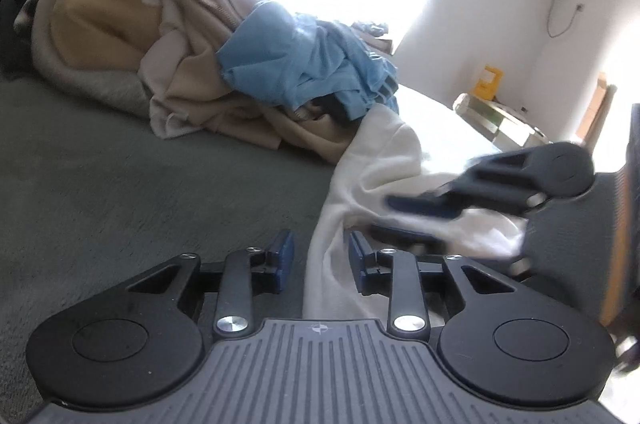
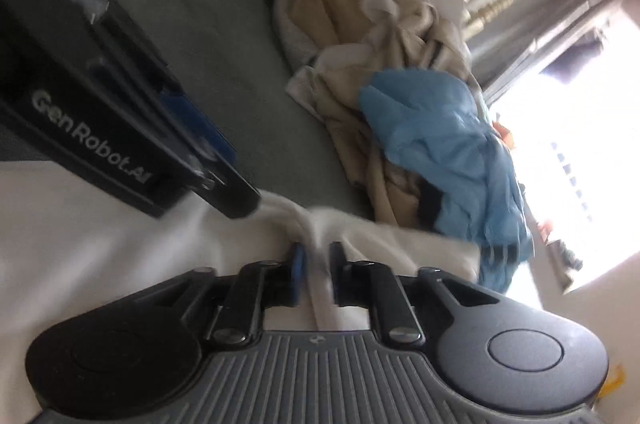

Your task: Fold clothes

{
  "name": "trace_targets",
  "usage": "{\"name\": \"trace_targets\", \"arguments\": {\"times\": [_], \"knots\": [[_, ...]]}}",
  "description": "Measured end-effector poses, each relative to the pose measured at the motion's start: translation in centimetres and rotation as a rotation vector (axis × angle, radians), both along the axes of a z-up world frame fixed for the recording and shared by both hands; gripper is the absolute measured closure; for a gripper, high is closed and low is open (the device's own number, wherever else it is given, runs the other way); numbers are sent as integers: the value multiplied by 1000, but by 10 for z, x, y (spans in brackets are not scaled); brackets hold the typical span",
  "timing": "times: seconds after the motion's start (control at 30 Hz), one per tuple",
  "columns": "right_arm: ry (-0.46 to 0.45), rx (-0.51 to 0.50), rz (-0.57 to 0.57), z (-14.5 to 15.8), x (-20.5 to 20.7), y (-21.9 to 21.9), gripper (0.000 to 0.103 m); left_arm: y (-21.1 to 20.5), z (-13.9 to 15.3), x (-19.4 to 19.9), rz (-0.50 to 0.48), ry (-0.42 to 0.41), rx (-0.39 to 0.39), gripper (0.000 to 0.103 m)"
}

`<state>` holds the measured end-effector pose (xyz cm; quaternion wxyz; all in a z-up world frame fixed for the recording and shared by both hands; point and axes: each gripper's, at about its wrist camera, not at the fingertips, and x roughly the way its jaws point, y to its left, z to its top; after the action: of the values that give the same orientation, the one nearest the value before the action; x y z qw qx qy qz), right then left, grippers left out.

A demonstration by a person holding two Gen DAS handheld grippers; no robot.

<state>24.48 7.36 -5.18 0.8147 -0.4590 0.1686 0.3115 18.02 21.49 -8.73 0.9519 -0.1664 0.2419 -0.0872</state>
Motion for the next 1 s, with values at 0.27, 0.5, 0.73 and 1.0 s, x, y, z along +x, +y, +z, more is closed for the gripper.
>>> {"name": "trace_targets", "arguments": {"times": [0.27,0.5,0.73,1.0], "knots": [[288,470,-249,82,67,-81,62,-28,5,7,9,-44,173,65],[752,837,-537,55,188,-119,61,-30,-5,18,18,20,200,77],[815,931,-445,46,199,-128,97,-27,-9,20,28,41,166,100],[747,947,-329,47,213,-93,98,-21,-12,21,27,79,113,100]]}}
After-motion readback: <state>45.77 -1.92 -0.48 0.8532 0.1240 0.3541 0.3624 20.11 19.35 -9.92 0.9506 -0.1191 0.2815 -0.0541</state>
